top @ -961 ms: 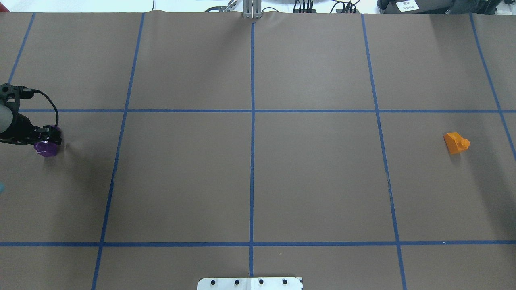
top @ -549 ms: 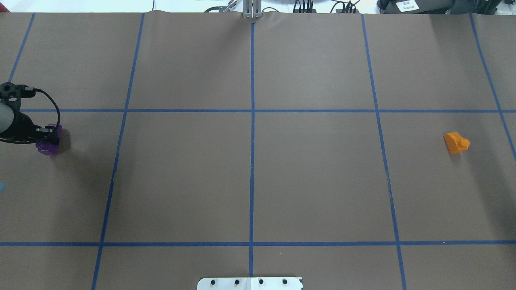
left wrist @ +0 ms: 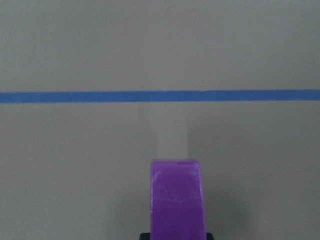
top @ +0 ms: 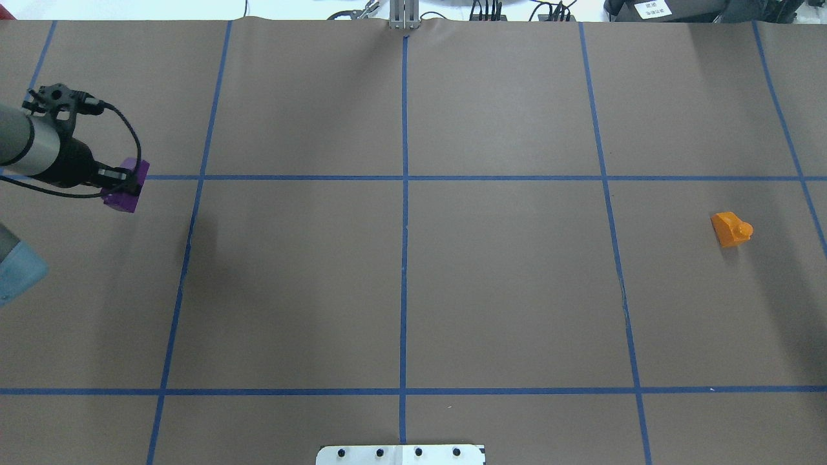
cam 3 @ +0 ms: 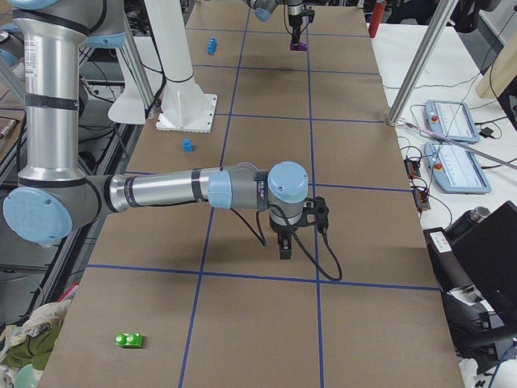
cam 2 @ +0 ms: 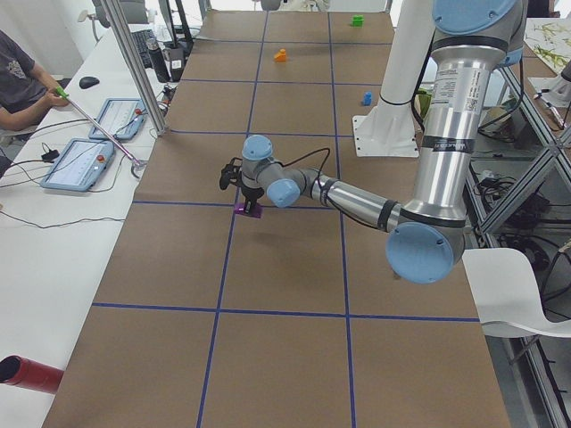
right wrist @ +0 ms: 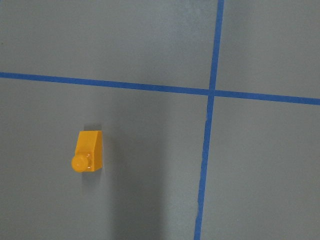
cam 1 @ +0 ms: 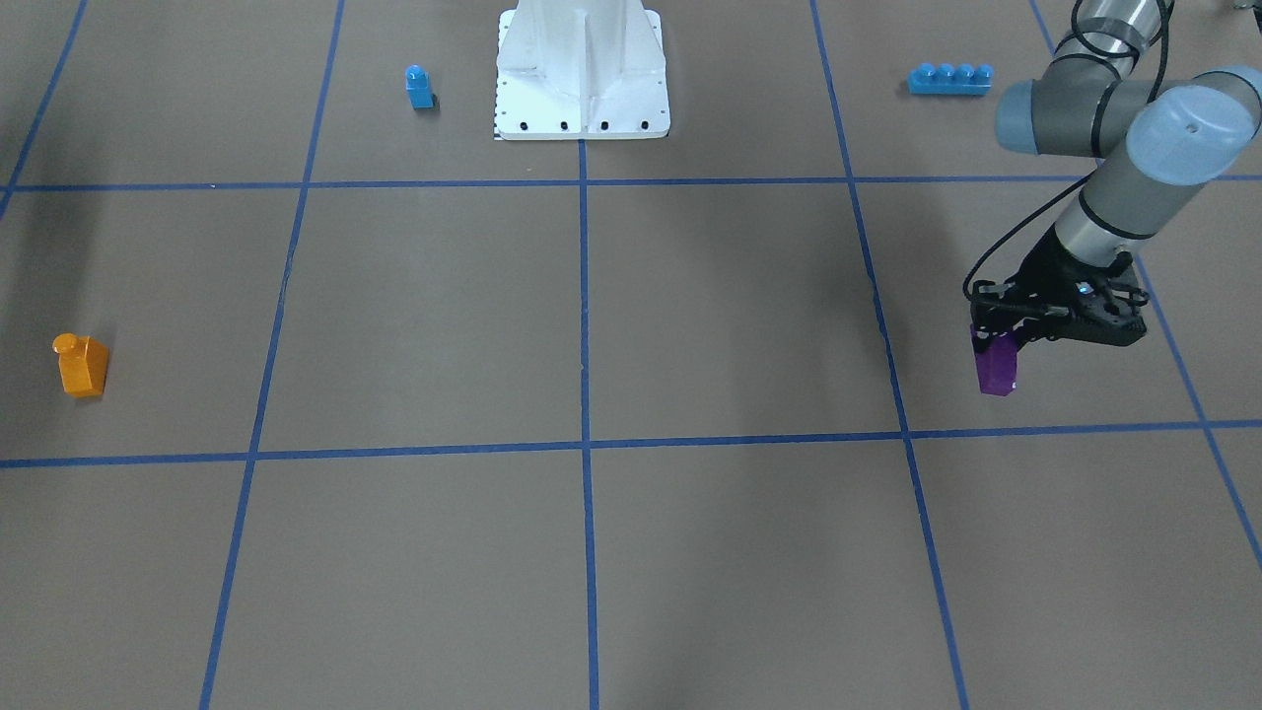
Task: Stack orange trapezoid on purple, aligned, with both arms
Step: 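Carry the purple block with the left gripper to the table centre, then release the purple block and lift the left gripper while the right reaches orange, then close the right gripper on the orange trapezoid block, then carry the orange block over the purple block while the left arm withdraws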
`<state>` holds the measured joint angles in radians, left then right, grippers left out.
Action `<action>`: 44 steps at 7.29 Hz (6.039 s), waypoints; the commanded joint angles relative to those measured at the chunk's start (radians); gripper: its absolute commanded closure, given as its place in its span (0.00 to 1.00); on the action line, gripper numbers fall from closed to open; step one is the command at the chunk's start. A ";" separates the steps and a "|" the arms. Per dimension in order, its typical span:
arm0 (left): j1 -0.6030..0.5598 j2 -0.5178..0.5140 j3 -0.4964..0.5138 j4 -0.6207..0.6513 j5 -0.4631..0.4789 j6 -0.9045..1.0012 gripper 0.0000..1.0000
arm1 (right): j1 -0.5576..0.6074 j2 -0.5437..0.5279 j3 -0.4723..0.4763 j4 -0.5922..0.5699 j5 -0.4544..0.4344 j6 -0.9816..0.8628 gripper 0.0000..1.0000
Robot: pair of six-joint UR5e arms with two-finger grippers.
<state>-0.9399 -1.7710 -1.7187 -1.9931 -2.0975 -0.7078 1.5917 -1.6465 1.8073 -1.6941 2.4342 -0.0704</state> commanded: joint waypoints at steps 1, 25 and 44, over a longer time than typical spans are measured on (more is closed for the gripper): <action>0.097 -0.230 -0.004 0.139 0.037 0.022 1.00 | -0.001 0.020 -0.017 -0.001 0.014 0.001 0.00; 0.058 -0.662 0.131 0.553 0.050 0.251 0.00 | -0.551 0.004 -0.083 0.556 -0.294 0.791 0.00; 0.032 -0.578 0.079 0.550 0.027 0.251 0.00 | -0.510 0.163 -0.085 0.381 -0.121 0.684 1.00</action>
<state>-0.8927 -2.3815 -1.6234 -1.4424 -2.0541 -0.4585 1.0532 -1.5266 1.6564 -1.2110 2.2898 0.6071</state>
